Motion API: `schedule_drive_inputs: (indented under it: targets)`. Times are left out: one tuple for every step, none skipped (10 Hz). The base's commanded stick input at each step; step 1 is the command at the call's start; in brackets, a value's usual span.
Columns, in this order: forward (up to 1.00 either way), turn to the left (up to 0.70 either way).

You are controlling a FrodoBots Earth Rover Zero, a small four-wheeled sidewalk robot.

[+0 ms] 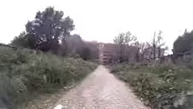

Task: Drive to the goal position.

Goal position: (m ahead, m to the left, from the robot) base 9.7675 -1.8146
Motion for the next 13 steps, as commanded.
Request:
schedule_drive_inputs:
  targets:
    - [0.7,0.0]
    - [0.7,-0.06]
    - [0.7,-0.29]
    - [0.7,-0.24]
    - [0.7,-0.09]
    - [0.7,0.0]
    - [0.7,0.0]
    - [0.7,0.0]
    - [0.7,0.0]
    - [0.7,-0.11]
    - [0.7,-0.27]
    - [0.7,-0.22]
    - [0.7,0.0]
